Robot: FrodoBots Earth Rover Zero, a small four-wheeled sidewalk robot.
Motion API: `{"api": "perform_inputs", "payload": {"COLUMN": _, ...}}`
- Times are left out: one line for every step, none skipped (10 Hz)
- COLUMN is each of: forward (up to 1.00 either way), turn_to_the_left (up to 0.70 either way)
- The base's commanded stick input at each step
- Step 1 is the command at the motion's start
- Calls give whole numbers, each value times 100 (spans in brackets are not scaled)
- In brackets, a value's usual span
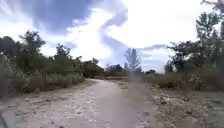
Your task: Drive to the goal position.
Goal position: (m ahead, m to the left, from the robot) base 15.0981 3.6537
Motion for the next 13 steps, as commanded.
{"api": "perform_inputs", "payload": {"forward": 45, "turn_to_the_left": 9}}
{"api": "perform_inputs", "payload": {"forward": 45, "turn_to_the_left": 0}}
{"api": "perform_inputs", "payload": {"forward": 45, "turn_to_the_left": 0}}
{"api": "perform_inputs", "payload": {"forward": 45, "turn_to_the_left": 0}}
{"api": "perform_inputs", "payload": {"forward": 45, "turn_to_the_left": 0}}
{"api": "perform_inputs", "payload": {"forward": 45, "turn_to_the_left": 0}}
{"api": "perform_inputs", "payload": {"forward": 45, "turn_to_the_left": 0}}
{"api": "perform_inputs", "payload": {"forward": 45, "turn_to_the_left": 0}}
{"api": "perform_inputs", "payload": {"forward": 45, "turn_to_the_left": 0}}
{"api": "perform_inputs", "payload": {"forward": 45, "turn_to_the_left": 0}}
{"api": "perform_inputs", "payload": {"forward": 45, "turn_to_the_left": 0}}
{"api": "perform_inputs", "payload": {"forward": 45, "turn_to_the_left": 0}}
{"api": "perform_inputs", "payload": {"forward": 45, "turn_to_the_left": 0}}
